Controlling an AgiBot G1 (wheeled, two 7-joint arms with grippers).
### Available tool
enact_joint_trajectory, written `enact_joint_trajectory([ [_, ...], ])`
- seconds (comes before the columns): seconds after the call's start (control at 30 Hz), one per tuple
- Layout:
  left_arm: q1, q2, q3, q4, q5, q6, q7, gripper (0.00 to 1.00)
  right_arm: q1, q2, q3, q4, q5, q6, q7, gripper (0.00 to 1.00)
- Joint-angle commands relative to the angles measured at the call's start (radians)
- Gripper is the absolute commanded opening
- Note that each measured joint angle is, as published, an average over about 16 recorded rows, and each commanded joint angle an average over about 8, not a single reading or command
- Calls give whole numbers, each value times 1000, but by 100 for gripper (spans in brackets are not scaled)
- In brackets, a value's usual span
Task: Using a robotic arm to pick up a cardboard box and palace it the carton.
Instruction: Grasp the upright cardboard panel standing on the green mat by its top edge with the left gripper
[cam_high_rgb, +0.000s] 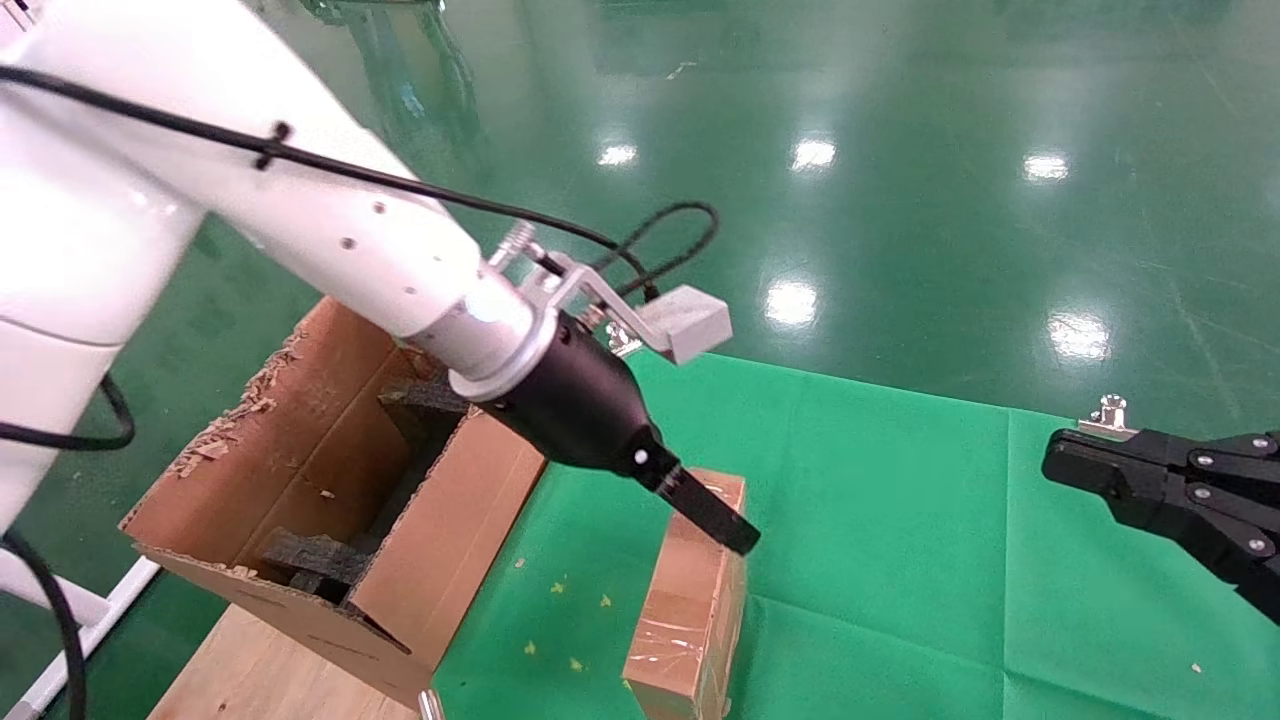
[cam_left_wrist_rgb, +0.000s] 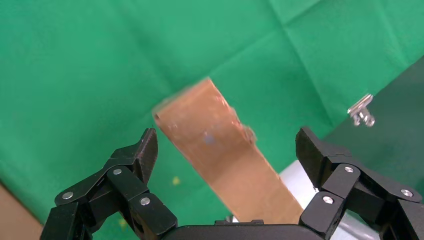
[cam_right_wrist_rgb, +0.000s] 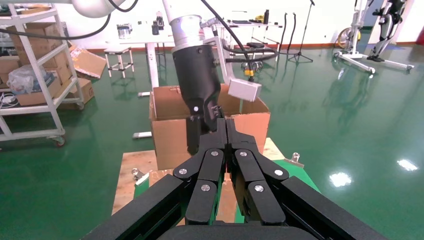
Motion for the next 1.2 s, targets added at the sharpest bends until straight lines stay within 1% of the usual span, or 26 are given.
enact_joint_trajectory([
  [0.03,-28,19,56,-9,-7,0,-50,100,0,0,0,0,0,0,0,0],
  [0.23,-81,67,185,-17,-13,-5,-135,100,0,0,0,0,0,0,0,0],
  [0.37,-97,89,249,-17,-22,-11,-168,100,0,0,0,0,0,0,0,0],
  [0.63,-98,113,306,-34,-30,-35,-207,100,0,0,0,0,0,0,0,0],
  [0.67,-97,114,309,-34,-28,-37,-206,100,0,0,0,0,0,0,0,2],
  [0.7,-97,116,313,-32,-27,-38,-205,100,0,0,0,0,0,0,0,10],
  [0.83,-99,118,329,-21,-21,-38,-201,100,0,0,0,0,0,0,0,60],
  [0.87,-99,118,331,-19,-20,-38,-201,92,0,0,0,0,0,0,0,73],
  [0.93,-100,118,335,-15,-20,-38,-201,67,0,0,0,0,0,0,0,96],
  [0.97,-100,118,334,-14,-19,-37,-201,54,0,0,0,0,0,0,0,100],
  [1.1,-99,118,331,-16,-19,-37,-202,5,0,0,0,0,0,0,0,100],
  [1.13,-98,118,330,-17,-19,-37,-202,0,0,0,0,0,0,0,0,100],
  [1.2,-98,118,329,-19,-20,-37,-202,0,0,0,0,0,0,0,0,100],
])
